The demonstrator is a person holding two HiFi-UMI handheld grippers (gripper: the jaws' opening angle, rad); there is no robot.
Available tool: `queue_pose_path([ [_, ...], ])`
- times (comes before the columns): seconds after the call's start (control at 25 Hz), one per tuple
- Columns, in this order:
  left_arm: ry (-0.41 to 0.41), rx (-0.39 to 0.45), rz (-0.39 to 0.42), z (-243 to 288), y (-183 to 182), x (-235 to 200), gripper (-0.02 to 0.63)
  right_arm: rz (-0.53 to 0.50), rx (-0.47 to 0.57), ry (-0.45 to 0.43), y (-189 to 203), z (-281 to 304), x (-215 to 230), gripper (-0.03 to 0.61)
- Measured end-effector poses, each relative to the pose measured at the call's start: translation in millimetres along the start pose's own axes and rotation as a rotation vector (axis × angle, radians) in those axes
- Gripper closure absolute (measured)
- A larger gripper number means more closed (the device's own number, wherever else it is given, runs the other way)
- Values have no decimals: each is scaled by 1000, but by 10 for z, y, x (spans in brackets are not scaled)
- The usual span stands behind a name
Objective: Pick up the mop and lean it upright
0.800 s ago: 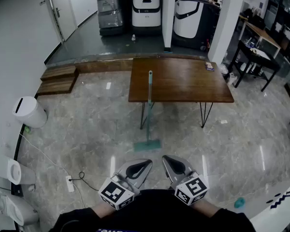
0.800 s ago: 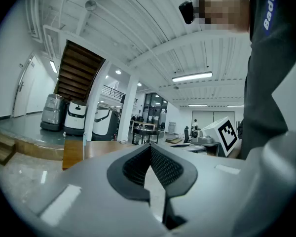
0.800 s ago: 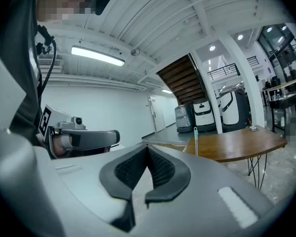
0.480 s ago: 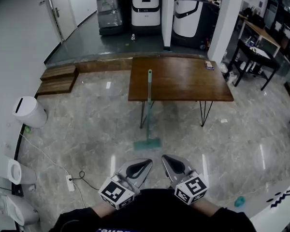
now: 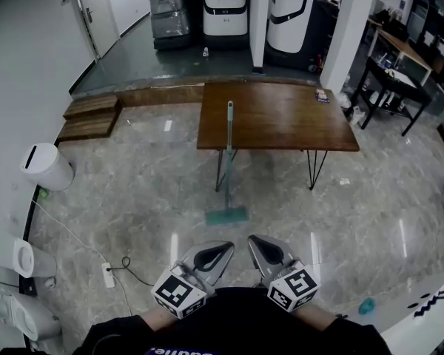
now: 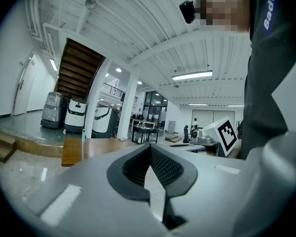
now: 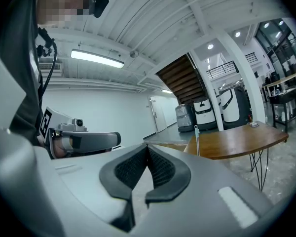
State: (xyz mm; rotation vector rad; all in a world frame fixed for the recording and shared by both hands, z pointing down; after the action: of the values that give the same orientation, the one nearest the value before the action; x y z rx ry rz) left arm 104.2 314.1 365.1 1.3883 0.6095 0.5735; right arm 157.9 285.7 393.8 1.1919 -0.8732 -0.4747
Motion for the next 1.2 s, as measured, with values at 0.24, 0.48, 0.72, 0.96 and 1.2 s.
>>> queue_pose_path([
  [0.24,-2,-12,-18,132,50,111,595,18,-22,5,49,-115,143,574],
  [0.48,-25,-21,-20,316,34,201,595,22,-33,-3,33,-235,324,574],
  [0.72,-50,-16,-21,535,31,293,595,23,-43,-26,-13,-345,536,574],
  [0.96,-79,-26,-9,776,-7,398,595,34,-40,-48,-84,-466,771,574],
  [1.2,-119,-36,8,898,-43,492,595,39,-39,-87,-111,-548,895,574],
])
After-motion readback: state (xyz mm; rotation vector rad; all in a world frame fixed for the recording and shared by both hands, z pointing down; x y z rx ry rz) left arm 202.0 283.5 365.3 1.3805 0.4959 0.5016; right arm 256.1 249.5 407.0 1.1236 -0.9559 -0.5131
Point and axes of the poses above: the fingertips, and each gripper's own axes: z forward along the fingers, x to its right, y out of its underside, the point moved 1 cm from there along -z, backward along the fingers, and after that the axes turned 6 degrees about z, right-handed, at the moved point
